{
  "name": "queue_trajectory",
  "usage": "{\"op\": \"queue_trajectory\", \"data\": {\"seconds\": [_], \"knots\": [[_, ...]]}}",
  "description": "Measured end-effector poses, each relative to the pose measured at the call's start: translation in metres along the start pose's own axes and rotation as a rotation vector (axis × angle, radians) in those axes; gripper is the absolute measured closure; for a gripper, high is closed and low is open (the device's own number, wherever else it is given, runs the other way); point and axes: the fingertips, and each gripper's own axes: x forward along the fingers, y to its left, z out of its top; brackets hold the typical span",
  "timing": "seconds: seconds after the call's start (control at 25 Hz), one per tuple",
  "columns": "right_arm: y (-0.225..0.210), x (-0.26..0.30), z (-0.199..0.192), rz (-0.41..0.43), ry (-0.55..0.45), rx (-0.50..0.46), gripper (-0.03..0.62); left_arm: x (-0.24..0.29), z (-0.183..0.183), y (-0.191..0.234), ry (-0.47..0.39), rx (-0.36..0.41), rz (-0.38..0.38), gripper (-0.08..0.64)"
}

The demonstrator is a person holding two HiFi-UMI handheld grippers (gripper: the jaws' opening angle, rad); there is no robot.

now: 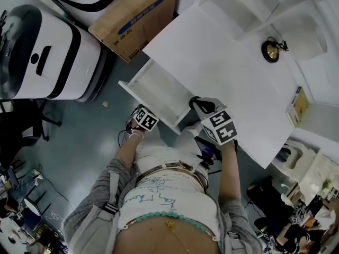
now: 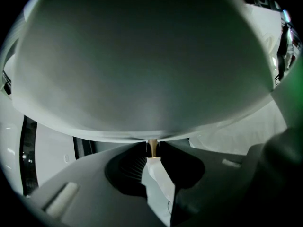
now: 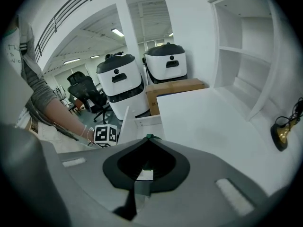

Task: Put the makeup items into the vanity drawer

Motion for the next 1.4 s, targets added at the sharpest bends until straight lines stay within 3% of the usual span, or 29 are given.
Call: {"op": "queue_trajectory", "data": {"seconds": [1.4], "knots": [[0.026,0.103,-0.025,0.134,0.163,-0.127,0.563,0.002,-0.001,-0.001,0.003,0.003,0.009,0.466]]}}
